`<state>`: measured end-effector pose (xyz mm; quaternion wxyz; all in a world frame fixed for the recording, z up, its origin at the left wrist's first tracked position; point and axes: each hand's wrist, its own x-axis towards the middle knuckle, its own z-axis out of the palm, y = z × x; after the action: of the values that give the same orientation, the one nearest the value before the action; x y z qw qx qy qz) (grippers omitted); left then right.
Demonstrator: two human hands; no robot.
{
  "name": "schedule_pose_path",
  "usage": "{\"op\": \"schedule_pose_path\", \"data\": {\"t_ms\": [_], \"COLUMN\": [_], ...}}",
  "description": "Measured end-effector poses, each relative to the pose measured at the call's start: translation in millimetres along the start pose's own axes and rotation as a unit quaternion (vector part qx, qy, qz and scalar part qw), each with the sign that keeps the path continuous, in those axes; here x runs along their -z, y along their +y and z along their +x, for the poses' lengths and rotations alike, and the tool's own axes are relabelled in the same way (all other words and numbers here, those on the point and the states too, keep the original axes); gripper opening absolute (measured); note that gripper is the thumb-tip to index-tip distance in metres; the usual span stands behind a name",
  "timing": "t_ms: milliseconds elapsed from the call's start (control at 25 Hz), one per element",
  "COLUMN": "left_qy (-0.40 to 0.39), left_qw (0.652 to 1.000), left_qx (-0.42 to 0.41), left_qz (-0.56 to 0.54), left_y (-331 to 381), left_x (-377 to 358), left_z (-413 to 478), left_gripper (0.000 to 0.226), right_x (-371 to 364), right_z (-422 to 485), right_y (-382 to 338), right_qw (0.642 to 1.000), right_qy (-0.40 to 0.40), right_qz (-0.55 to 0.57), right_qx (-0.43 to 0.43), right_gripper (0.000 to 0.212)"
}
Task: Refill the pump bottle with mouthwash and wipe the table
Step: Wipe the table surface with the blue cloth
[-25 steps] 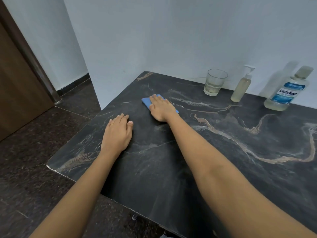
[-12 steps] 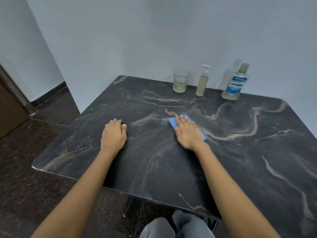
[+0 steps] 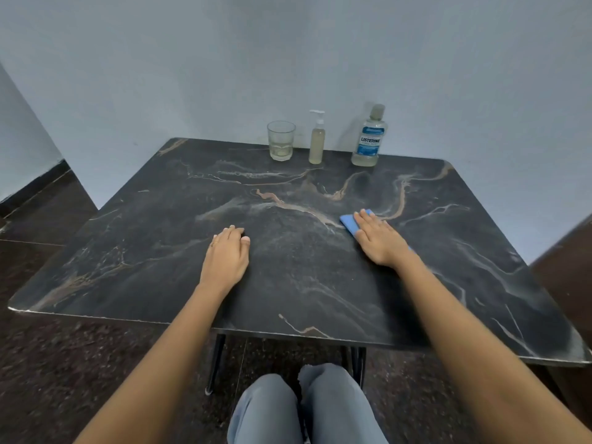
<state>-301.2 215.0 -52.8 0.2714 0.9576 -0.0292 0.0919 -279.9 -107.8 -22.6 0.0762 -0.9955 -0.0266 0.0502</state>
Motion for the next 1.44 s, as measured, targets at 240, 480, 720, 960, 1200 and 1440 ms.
{"op": "schedule_pose_path", "data": {"t_ms": [240,480,720,960,1200,1440], "left_qy": [0.051,0.038,0.046,0.005,-0.021,-0.030], "left_qw": [0.994,0.995,0.998,0.997,0.996,0.996], "left_qx": [0.038,0.022,-0.007,-0.051,-0.084,-0.077], "left_qz": [-0.086,-0.091,-0.033,-0.052,0.022,0.022], "left_y": [10,37,53,98,115,106], "left_x": [6,-4,-19,-42,-62,-59], "left_z": [-21,-40,-45,-46,-45,-36], "left_gripper": [0.039,0.039,0.030,0.035,0.038,0.042], "right_x": [-33,-42,-18,-13,-34,-1], "right_z": [-8,-110,-145,-107,-188,-136], "right_y": [-121,-100,63,36,59,162], "right_qw": [0.993,0.968,0.998,0.997,0.996,0.987], "right_qy": [-0.016,-0.020,0.045,0.043,0.064,0.071], "right_qz": [0.010,0.010,0.012,0.022,0.033,0.025], "right_qx": [0.118,0.249,0.037,-0.066,0.058,-0.141], "right_gripper": [0.054,0.052,0.051,0.053,0.052,0.051]}}
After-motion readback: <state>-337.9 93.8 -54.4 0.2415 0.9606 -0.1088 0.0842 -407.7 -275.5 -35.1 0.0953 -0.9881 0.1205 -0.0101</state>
